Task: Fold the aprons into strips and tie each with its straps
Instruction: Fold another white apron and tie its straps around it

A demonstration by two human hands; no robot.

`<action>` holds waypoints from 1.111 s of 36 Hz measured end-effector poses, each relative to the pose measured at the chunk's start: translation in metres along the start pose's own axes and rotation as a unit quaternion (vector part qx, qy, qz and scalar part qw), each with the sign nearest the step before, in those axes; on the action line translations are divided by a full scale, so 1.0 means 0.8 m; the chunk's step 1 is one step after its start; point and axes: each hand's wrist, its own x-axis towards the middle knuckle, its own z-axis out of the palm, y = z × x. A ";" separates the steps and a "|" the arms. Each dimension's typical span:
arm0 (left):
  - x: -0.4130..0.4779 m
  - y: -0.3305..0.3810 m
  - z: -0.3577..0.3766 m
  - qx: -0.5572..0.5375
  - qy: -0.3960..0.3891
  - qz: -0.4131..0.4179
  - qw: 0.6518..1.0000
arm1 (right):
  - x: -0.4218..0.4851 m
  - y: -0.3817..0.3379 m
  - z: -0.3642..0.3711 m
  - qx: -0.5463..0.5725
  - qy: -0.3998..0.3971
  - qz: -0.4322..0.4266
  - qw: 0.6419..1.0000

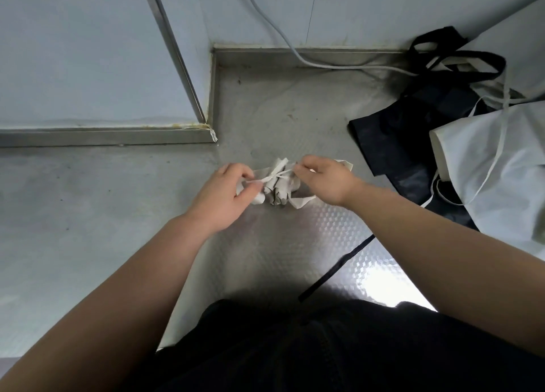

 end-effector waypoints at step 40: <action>-0.103 0.116 -0.023 -0.083 0.058 -0.053 0.993 | -0.125 -0.080 0.004 0.011 0.078 -0.164 0.983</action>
